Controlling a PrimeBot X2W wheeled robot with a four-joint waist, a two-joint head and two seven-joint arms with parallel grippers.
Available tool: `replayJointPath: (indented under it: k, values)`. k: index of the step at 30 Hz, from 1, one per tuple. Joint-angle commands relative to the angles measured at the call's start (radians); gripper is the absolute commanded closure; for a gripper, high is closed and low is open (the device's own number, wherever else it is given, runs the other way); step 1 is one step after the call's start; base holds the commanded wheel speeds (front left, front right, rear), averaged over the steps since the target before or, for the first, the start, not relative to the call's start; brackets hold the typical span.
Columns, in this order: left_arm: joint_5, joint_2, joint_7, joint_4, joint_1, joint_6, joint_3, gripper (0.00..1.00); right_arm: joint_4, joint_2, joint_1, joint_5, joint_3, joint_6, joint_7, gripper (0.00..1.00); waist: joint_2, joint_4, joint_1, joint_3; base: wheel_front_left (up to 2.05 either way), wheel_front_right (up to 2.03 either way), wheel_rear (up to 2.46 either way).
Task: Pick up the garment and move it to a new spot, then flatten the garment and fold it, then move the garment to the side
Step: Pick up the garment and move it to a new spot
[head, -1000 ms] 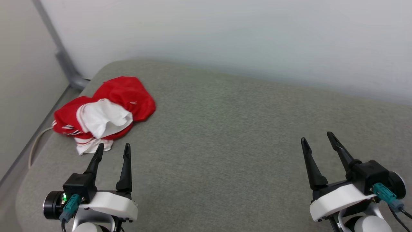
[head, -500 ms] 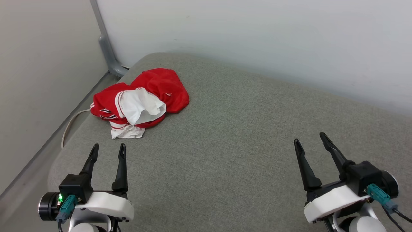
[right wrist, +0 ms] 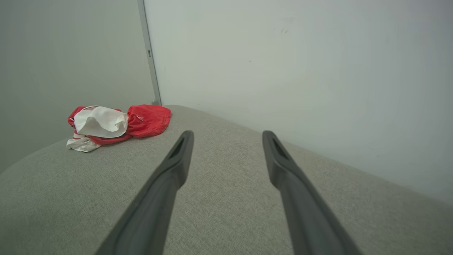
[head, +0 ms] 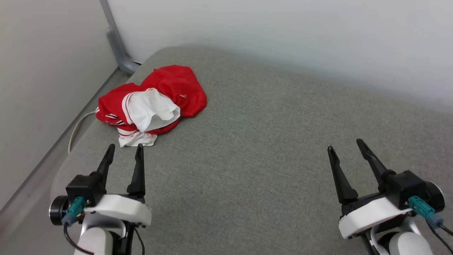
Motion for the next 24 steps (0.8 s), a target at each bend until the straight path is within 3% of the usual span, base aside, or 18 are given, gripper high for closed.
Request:
replayJointPath:
  k: [1,10,16,24]
  values:
    - [-0.017,0.01,-0.003,0.018,-0.035,-0.002,-0.005,0.0,-0.008,-0.008,-0.019,-0.006,0.0,-0.001,0.005,0.0,0.0,-0.023,0.0,0.038,0.0,0.0,0.0]
    - [-0.103,0.083,0.042,0.164,-0.255,-0.002,0.01,0.0,-0.052,-0.044,-0.081,0.002,0.011,-0.001,0.028,0.0,0.0,-0.108,0.0,0.179,0.0,0.0,0.0]
    - [-0.208,0.178,0.215,0.257,-0.43,-0.001,0.004,0.0,-0.094,-0.072,-0.137,0.01,0.02,-0.001,0.039,0.0,0.0,-0.166,0.0,0.29,0.0,0.0,0.0]
    - [-0.366,0.349,0.544,0.358,-0.603,-0.001,0.003,0.0,-0.146,-0.096,-0.21,0.019,0.036,-0.001,0.036,0.0,0.0,-0.228,0.0,0.433,0.0,0.0,0.0]
